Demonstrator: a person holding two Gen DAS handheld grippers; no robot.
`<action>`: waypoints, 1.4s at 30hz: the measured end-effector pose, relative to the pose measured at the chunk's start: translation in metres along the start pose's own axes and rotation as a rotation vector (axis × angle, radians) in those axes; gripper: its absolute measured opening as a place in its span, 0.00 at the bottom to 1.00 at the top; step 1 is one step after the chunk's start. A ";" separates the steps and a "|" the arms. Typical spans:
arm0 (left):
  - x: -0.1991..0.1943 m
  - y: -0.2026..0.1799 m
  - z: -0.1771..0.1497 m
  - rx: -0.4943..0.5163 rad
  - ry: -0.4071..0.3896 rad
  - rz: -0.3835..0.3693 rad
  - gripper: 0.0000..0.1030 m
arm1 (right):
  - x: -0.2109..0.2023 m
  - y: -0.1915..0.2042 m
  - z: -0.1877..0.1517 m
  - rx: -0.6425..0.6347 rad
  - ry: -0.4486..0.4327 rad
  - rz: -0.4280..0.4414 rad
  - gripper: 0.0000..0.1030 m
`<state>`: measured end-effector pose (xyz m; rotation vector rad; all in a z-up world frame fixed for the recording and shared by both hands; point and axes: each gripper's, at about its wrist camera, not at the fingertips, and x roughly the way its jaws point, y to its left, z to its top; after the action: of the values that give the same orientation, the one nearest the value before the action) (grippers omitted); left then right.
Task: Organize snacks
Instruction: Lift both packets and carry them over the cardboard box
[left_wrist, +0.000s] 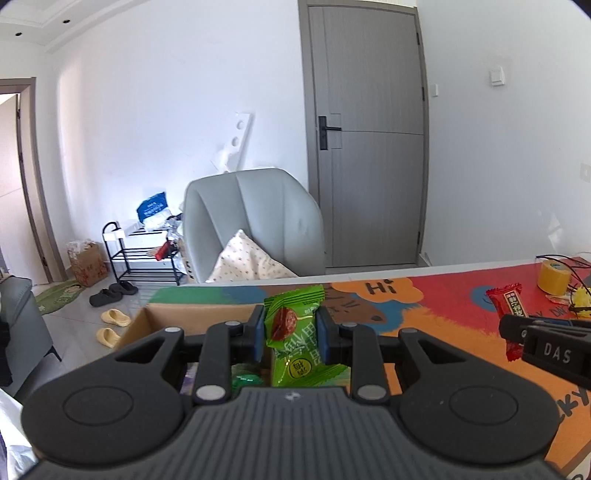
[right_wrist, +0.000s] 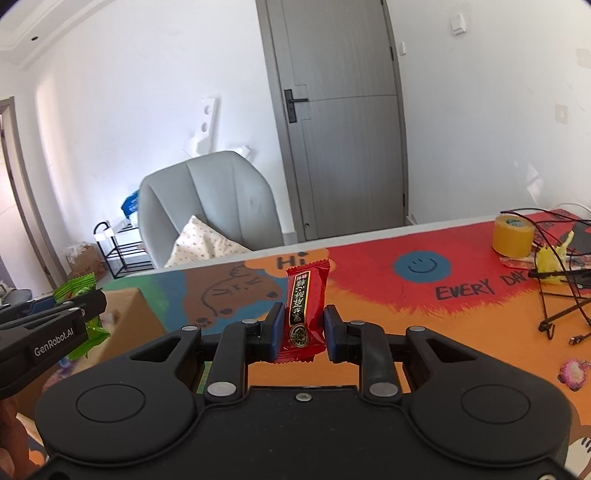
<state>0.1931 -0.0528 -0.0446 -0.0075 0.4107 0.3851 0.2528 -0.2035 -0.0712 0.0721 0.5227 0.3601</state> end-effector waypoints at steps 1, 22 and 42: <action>-0.001 0.004 0.000 -0.002 -0.001 0.007 0.26 | -0.001 0.003 0.001 -0.002 -0.003 0.008 0.23; -0.002 0.092 -0.010 -0.070 0.017 0.141 0.26 | 0.006 0.068 0.006 -0.067 -0.012 0.099 0.23; 0.037 0.131 -0.022 -0.138 0.125 0.044 0.30 | 0.034 0.113 0.007 -0.124 0.027 0.157 0.23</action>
<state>0.1674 0.0804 -0.0702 -0.1573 0.5073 0.4570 0.2482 -0.0859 -0.0634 -0.0120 0.5211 0.5464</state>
